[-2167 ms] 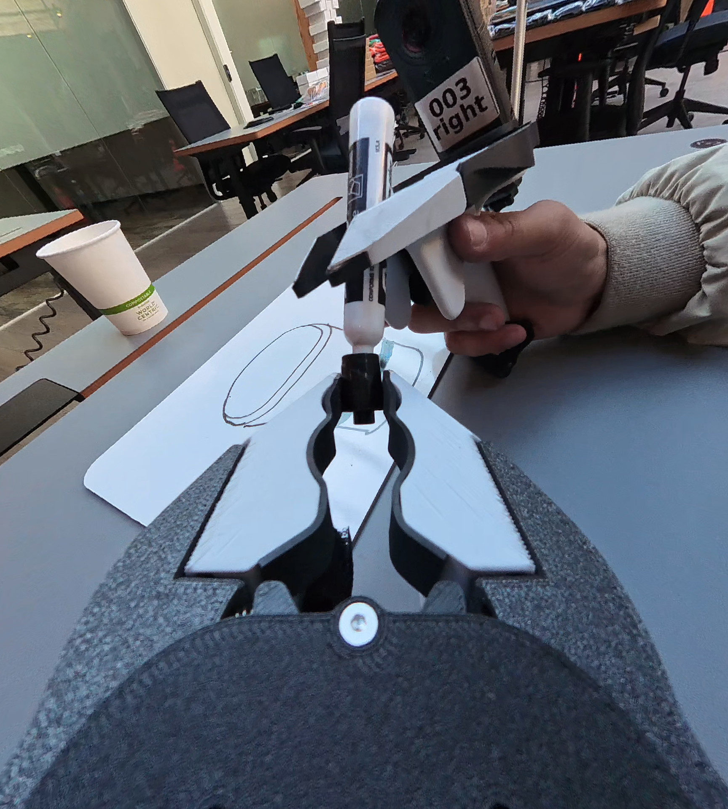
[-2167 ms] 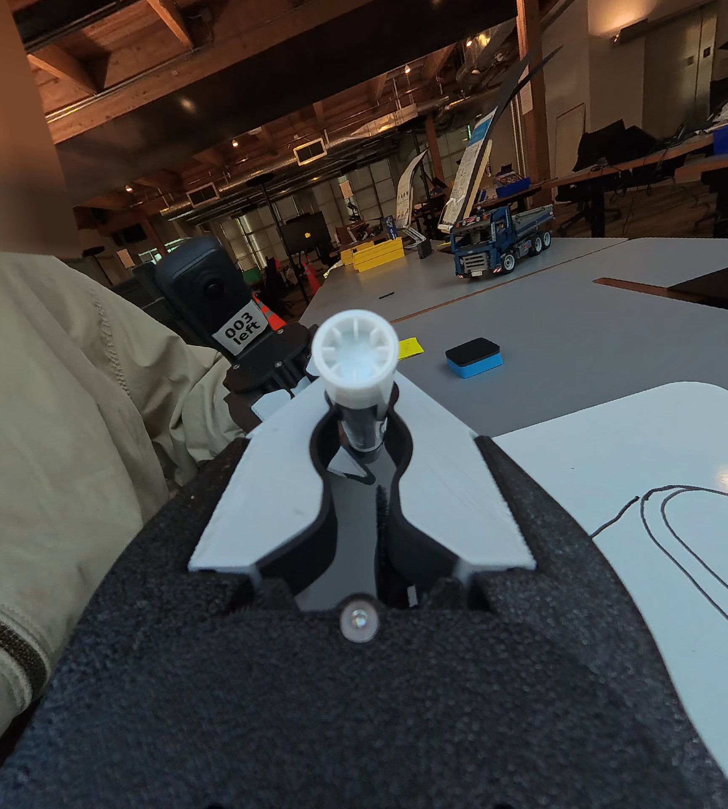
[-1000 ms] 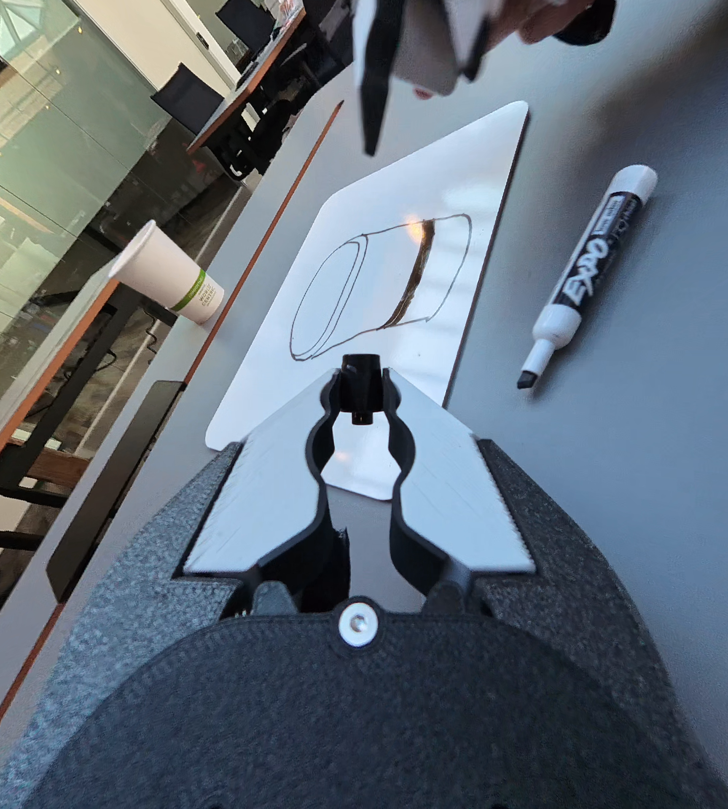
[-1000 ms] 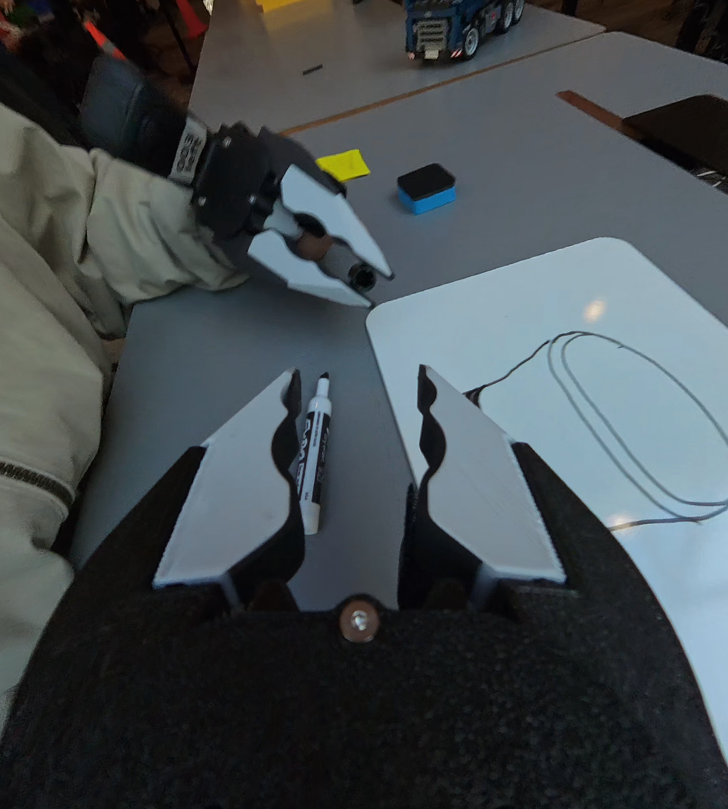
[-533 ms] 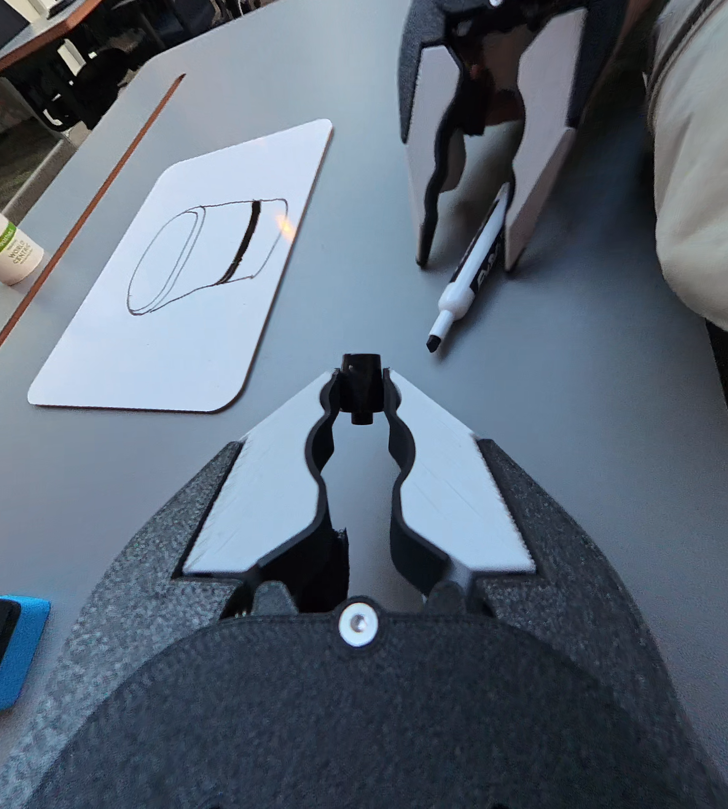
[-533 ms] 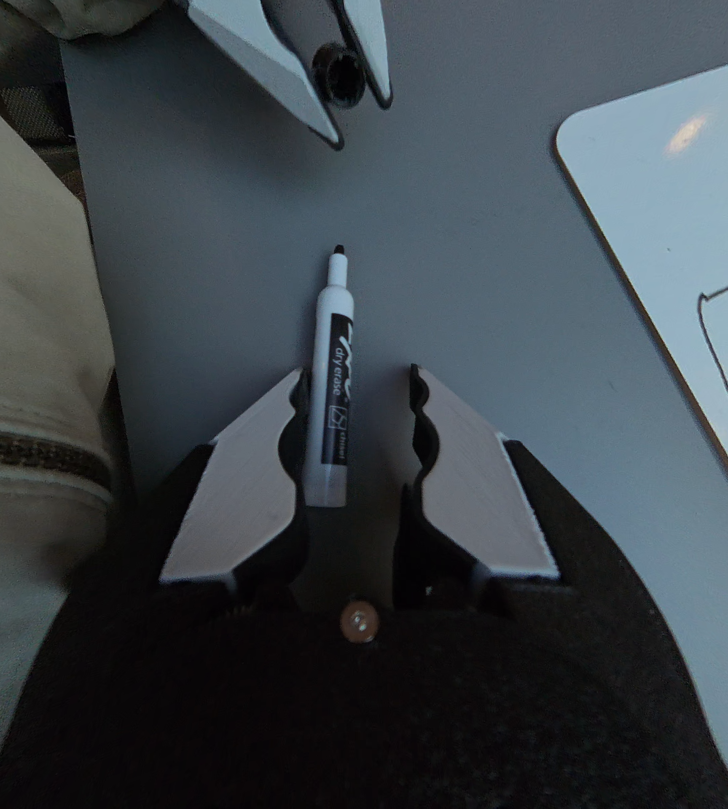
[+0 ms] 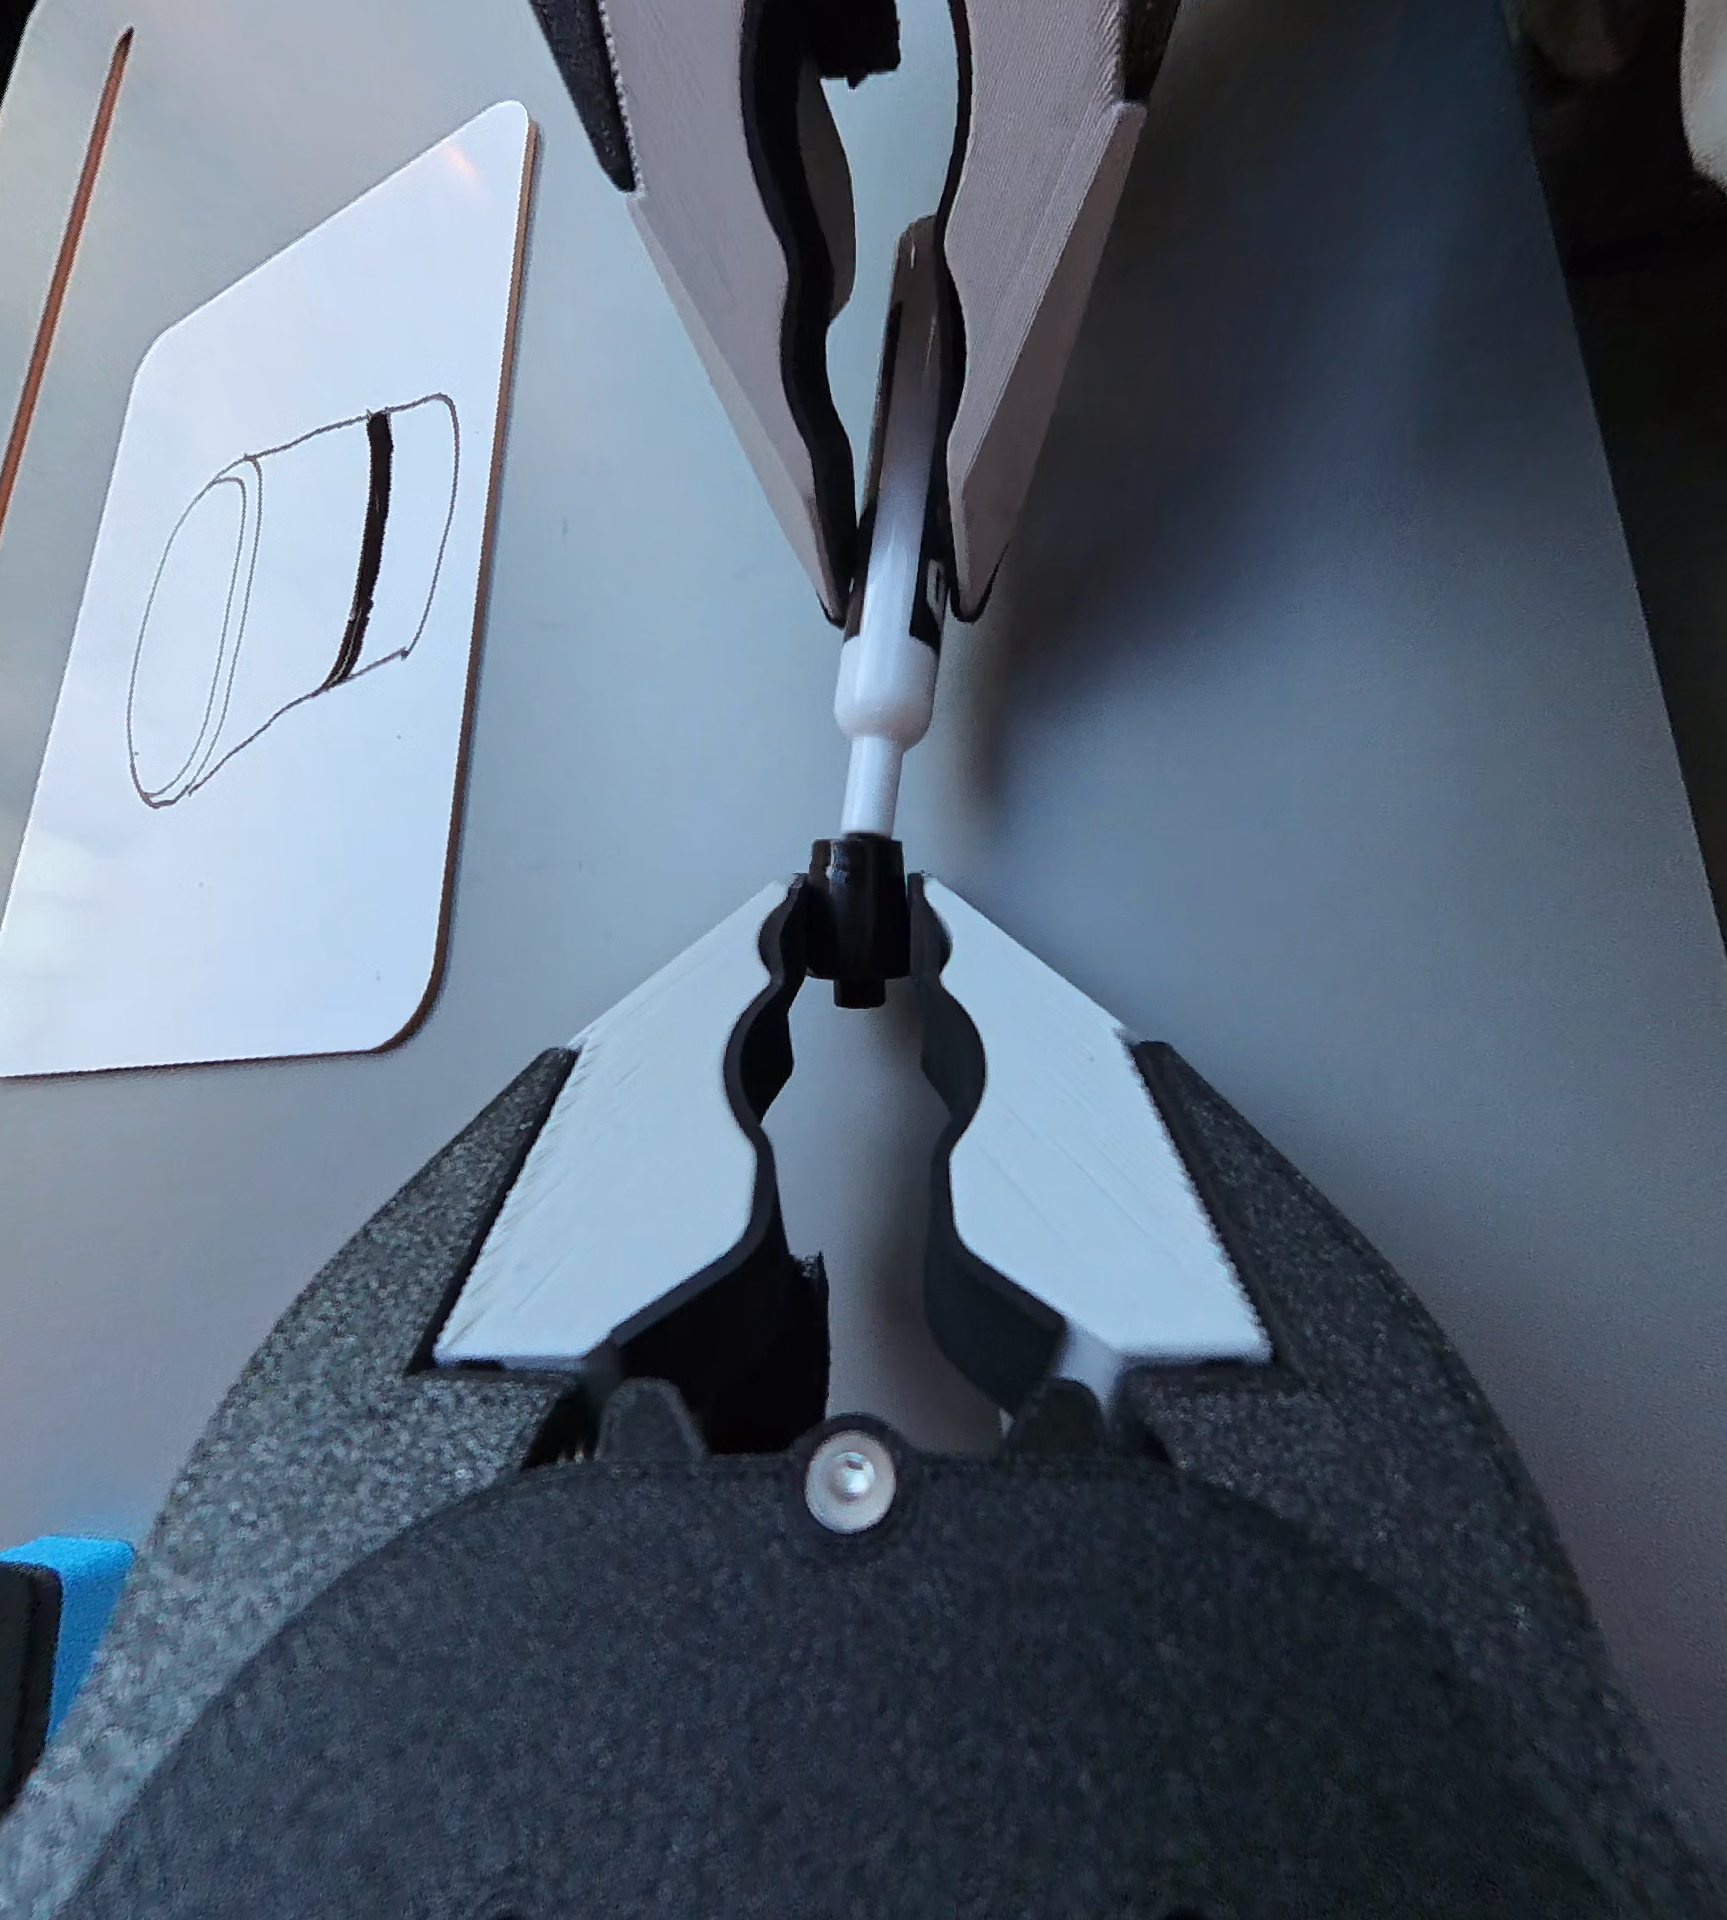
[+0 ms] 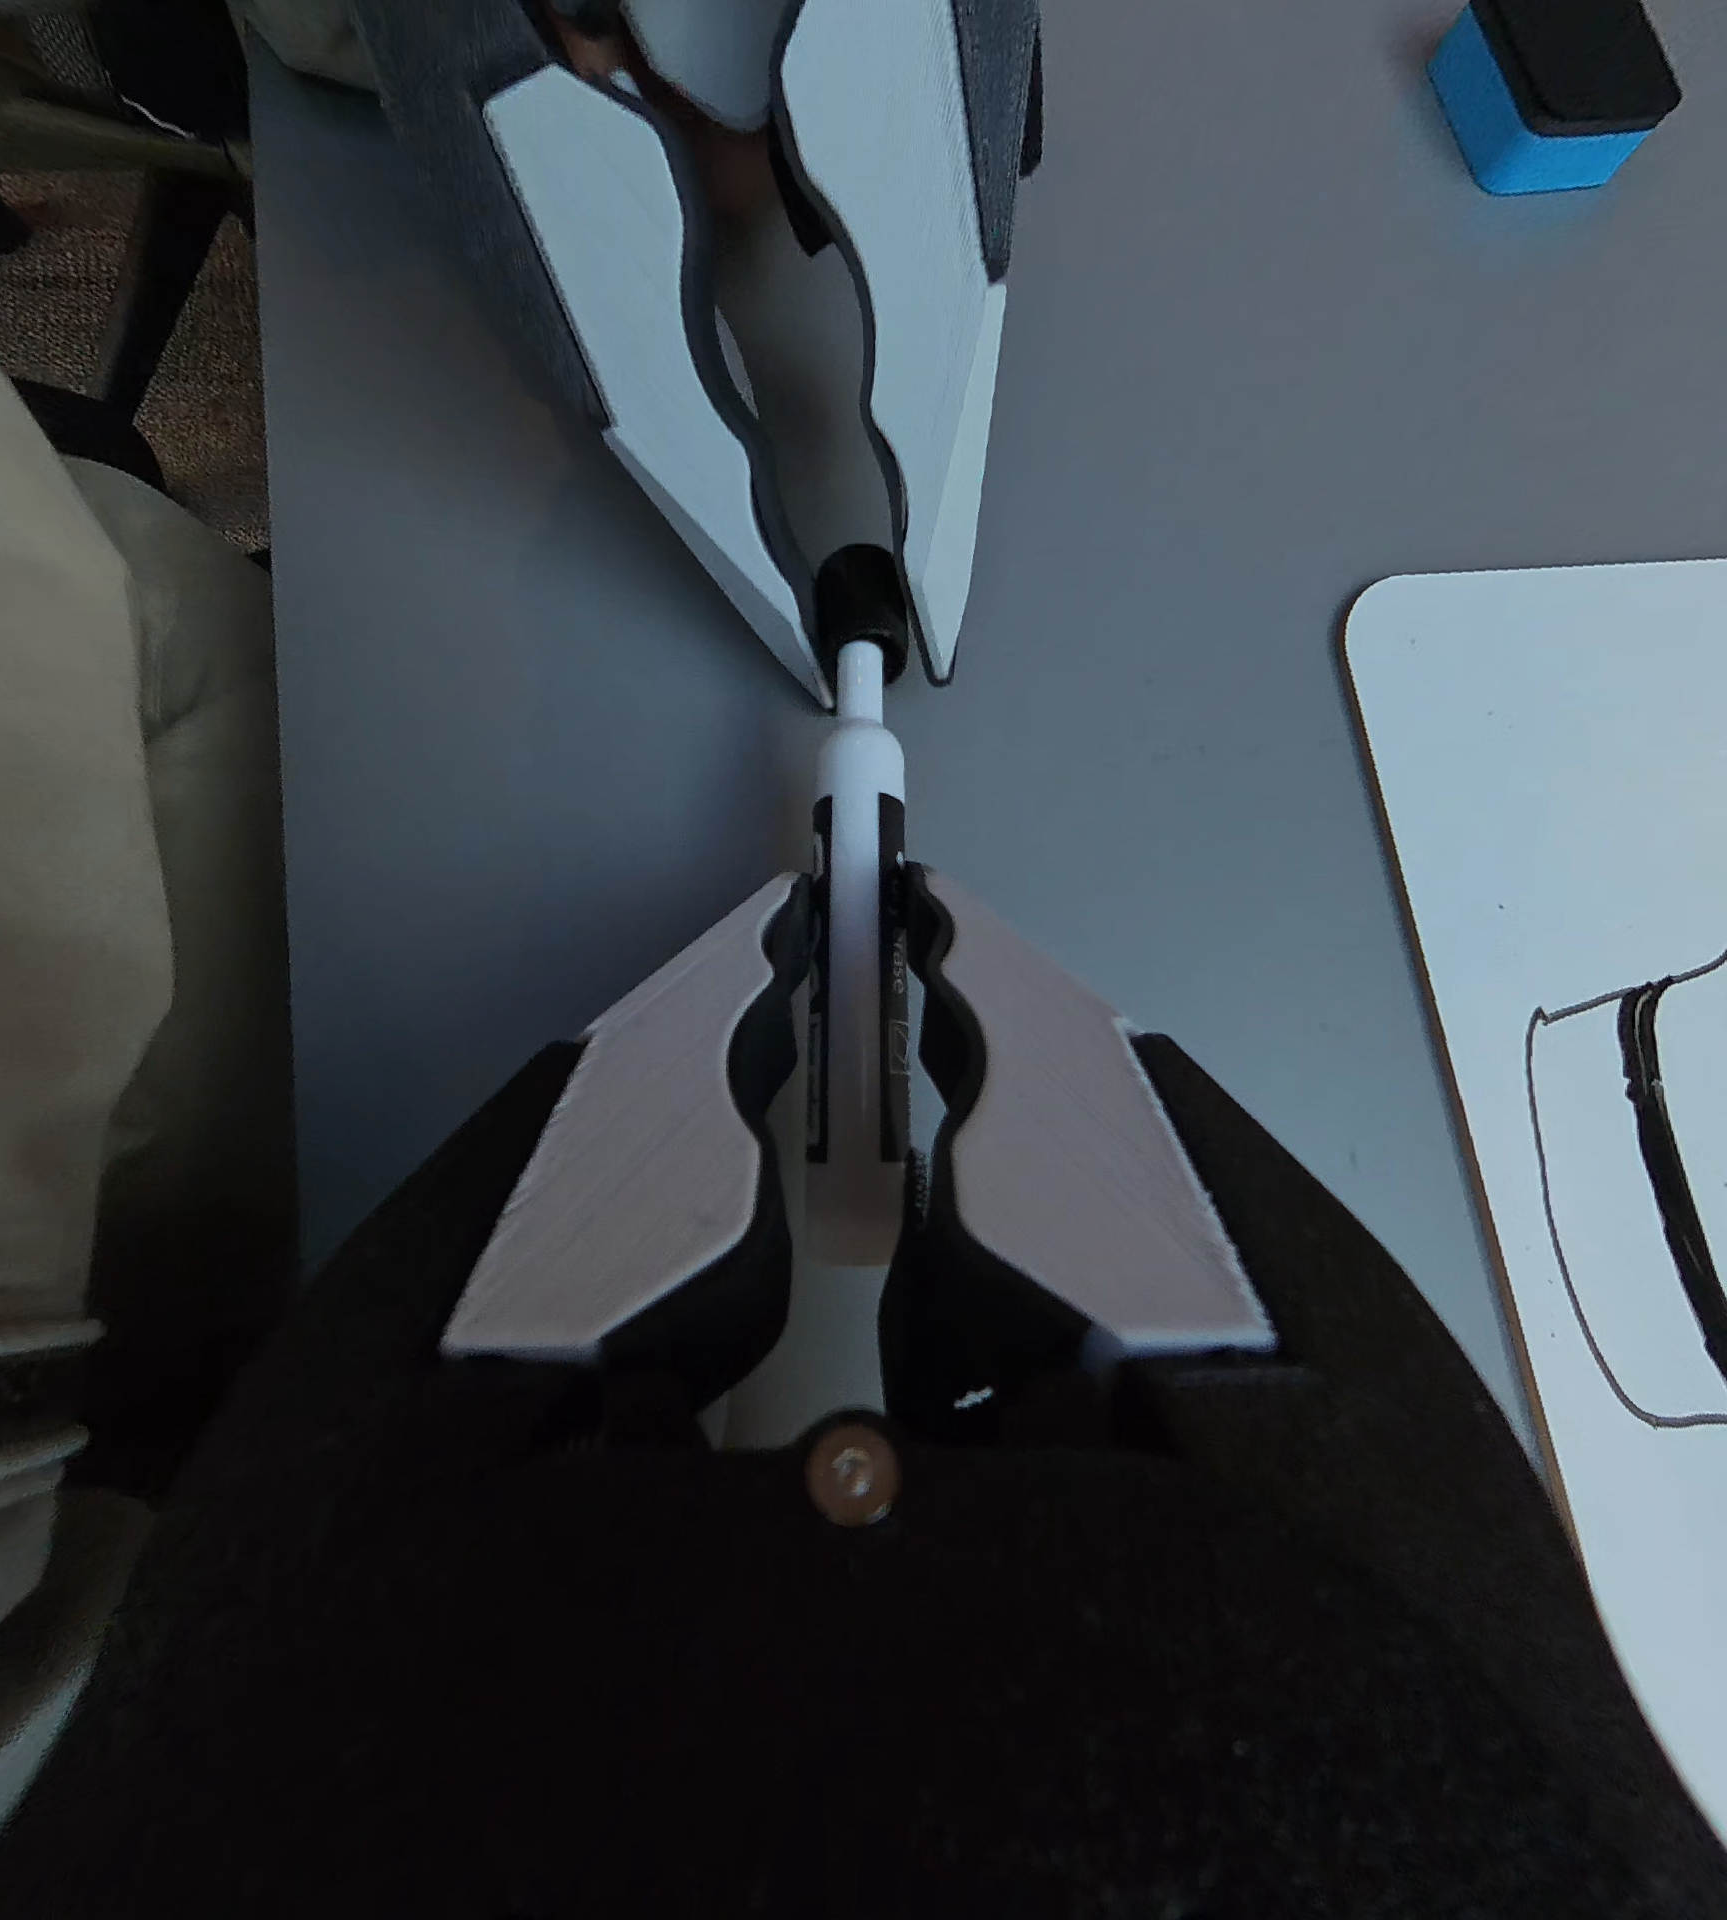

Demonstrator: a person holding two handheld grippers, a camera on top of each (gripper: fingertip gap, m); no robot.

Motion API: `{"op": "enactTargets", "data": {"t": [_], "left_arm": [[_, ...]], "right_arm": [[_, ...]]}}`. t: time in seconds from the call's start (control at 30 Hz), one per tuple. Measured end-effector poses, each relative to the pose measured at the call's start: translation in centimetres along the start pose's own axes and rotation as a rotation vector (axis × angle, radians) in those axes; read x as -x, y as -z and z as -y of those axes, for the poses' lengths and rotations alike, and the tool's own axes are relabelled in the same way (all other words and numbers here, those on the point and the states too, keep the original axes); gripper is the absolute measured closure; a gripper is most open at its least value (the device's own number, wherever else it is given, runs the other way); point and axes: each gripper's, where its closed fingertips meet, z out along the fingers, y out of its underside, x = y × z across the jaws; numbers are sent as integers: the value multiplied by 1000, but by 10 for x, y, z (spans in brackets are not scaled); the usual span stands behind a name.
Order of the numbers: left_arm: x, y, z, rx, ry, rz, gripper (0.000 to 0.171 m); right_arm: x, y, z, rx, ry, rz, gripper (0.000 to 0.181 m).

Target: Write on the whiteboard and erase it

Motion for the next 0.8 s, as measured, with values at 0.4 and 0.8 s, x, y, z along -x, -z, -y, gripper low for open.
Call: {"op": "enactTargets", "data": {"t": [0.4,0.8], "left_arm": [[18,-28,29,9,-74,98,153],[46,-38,57,-154,65,177,153]], "right_arm": [[-26,34,29,-94,-95,66,171],[-86,86,38,-492,-394,157,153]]}}
